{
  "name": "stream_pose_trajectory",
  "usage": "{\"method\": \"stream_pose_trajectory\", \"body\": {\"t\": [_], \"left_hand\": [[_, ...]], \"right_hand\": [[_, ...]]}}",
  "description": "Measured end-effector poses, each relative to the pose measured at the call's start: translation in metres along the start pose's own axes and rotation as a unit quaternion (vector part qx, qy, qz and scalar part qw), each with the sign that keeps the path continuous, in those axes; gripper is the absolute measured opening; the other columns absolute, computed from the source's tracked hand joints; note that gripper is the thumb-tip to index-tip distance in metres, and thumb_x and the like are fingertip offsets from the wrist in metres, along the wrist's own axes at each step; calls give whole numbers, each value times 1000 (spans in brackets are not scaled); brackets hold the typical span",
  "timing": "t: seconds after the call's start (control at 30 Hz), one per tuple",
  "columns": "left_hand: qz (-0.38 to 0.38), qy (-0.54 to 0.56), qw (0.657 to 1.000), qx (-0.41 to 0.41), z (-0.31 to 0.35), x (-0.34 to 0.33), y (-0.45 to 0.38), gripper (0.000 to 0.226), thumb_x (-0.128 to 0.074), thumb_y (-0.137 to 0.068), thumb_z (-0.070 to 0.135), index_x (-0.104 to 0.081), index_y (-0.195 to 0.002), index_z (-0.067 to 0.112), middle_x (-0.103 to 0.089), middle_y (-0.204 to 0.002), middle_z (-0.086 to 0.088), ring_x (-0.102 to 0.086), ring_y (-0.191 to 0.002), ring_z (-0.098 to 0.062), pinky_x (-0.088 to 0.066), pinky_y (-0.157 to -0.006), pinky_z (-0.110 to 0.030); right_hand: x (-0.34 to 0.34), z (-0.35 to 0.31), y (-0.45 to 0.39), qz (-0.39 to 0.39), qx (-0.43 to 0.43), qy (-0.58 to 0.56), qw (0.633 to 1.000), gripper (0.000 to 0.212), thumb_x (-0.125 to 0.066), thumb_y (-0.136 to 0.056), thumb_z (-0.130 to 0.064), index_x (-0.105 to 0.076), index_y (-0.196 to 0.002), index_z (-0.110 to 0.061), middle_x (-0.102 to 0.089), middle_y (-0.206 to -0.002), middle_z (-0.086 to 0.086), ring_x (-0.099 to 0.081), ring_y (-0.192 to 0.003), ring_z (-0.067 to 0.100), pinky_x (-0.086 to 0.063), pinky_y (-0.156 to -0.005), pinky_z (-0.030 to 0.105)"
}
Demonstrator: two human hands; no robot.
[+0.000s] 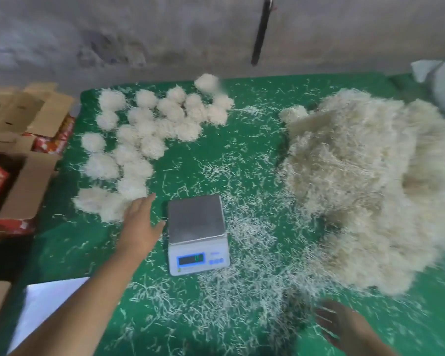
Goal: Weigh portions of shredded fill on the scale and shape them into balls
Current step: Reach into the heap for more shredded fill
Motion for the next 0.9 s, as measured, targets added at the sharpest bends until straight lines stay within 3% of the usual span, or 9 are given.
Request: {"method": "stream_pose_trajectory", "body": {"t": [0.23, 0.3, 0.4, 0.47, 0.57, 0.63, 0.77, 0.83, 0.9], "left_hand": [[-21, 70, 997, -24, 65, -69, 108, 80, -83, -87, 17, -42, -155, 27, -48, -144, -11, -47, -131, -34, -45, -109, -55], [-33, 72, 997, -13, 84, -77, 127, 78, -83, -86, 14, -45, -154, 23, -51, -141, -13, -49, -127, -35, -47, -107, -54], [-31, 64, 997, -22, 112, -86, 148, 78, -84, -85, 12, -46, -153, 18, -54, -140, -13, -50, -125, -33, -46, -106, -53], [-34, 59, 998, -17, 132, -92, 160, 81, -85, -84, 15, -46, -155, 17, -55, -140, -13, -53, -122, -32, -48, -103, -54], [-41, 41, 998, -15, 167, -103, 177, 82, -85, -85, 21, -44, -156, 18, -54, -143, -13, -55, -124, -34, -48, -104, -55], [-53, 24, 998, -2, 189, -109, 187, 83, -85, -85, 23, -43, -156, 20, -53, -146, -15, -54, -130, -35, -47, -108, -56], [-67, -1, 998, -6, 229, -123, 210, 77, -83, -87, 25, -45, -153, 17, -54, -147, -20, -53, -131, -34, -41, -111, -52], [-83, 4, 997, 5, 246, -129, 218, 72, -82, -89, 26, -46, -151, 17, -54, -148, -17, -53, -131, -33, -41, -109, -53], [-99, 28, 994, 22, 262, -135, 224, 71, -81, -90, 27, -46, -151, 23, -52, -151, -13, -53, -132, -31, -42, -110, -54]], "right_hand": [[62, -74, -13, 65, 132, 33, 989, 17, -56, -109, -19, -68, -111, -6, -75, -112, 12, -71, -104, 29, -55, -97, 47], [69, -86, -21, 73, 153, 42, 985, 18, -58, -108, -20, -67, -117, -7, -75, -108, 10, -73, -98, 26, -57, -89, 42], [77, -96, -30, 94, 203, 79, 972, 31, -63, -106, -18, -59, -136, -17, -72, -101, 4, -70, -76, 18, -53, -61, 29], [87, -101, -35, 137, 262, 171, 940, 52, -66, -103, -17, -48, -150, -28, -68, -107, 2, -64, -65, 12, -52, -49, 22], [99, -109, -46, 149, 320, 360, 863, 84, -69, -95, -10, -26, -160, -43, -37, -146, 9, -68, -76, 15, -57, -53, 20], [108, -111, -56, 138, 314, 407, 847, 85, -67, -93, -4, -28, -159, -40, -22, -153, 8, -67, -87, 17, -62, -63, 23], [124, -119, -76, 120, 304, 425, 844, 49, -61, -100, -12, -53, -148, -19, -35, -153, 18, -66, -105, 25, -62, -93, 37], [128, -121, -81, 98, 313, 428, 842, 48, -64, -98, -13, -57, -146, -14, -54, -140, 15, -70, -96, 20, -65, -83, 34], [128, -121, -79, 78, 338, 417, 840, 52, -68, -97, -16, -55, -148, -14, -69, -103, 0, -70, -76, 10, -58, -58, 22]]}}
Point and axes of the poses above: each hand's wrist, its own y-axis away from the middle knuckle, its own x-axis out of the back of the hand, z = x × y, the point moved 3 cm from there along -y, towards the middle knuckle
